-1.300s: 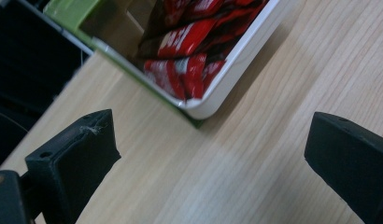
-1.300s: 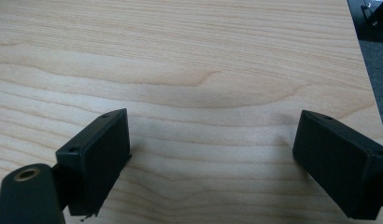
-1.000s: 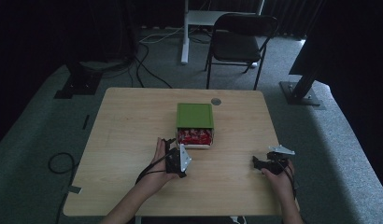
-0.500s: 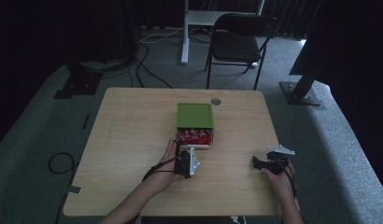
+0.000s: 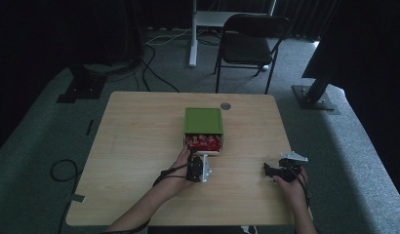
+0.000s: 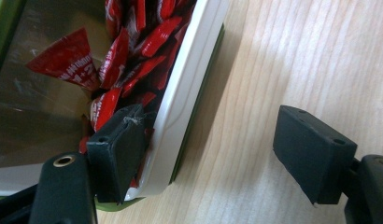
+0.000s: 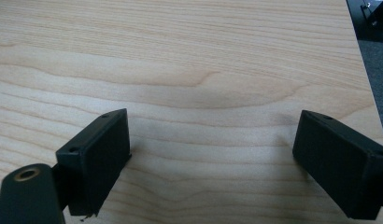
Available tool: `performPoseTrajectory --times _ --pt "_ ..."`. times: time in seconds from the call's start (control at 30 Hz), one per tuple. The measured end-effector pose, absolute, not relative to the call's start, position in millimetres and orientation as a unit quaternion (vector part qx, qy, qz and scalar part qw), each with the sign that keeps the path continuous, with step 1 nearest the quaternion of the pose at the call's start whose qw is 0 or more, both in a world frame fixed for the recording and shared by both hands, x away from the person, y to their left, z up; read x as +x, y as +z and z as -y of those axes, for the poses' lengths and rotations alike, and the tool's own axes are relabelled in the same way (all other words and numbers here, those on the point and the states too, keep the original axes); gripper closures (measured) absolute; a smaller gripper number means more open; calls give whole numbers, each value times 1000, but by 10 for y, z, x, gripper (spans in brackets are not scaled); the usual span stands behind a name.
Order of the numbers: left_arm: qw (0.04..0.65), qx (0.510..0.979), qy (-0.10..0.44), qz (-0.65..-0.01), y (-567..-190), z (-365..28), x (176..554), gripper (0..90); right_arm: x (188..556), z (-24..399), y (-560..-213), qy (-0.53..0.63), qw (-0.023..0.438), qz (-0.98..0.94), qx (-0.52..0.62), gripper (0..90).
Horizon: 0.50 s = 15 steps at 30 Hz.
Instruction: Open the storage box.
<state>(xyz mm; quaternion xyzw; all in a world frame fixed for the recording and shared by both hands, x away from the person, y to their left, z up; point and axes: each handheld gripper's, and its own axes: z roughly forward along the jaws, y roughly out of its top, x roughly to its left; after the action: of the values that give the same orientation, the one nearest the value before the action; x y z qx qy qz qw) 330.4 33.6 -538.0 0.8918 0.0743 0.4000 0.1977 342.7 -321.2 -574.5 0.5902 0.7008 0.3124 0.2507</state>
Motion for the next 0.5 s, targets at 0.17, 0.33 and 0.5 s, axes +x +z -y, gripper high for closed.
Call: performPoseTrajectory --times 0.17,0.33,0.5 --pt "185 895 400 -70 -5379 -310 3329 293 3428 3212 -5745 312 251 -701 590 105" --pt "168 896 409 -48 -5377 -290 3368 373 3428 3212 -5745 312 251 -701 590 105" --pt "139 890 433 -22 -5408 -273 3368 444 3427 3212 -5745 312 251 -701 590 105"
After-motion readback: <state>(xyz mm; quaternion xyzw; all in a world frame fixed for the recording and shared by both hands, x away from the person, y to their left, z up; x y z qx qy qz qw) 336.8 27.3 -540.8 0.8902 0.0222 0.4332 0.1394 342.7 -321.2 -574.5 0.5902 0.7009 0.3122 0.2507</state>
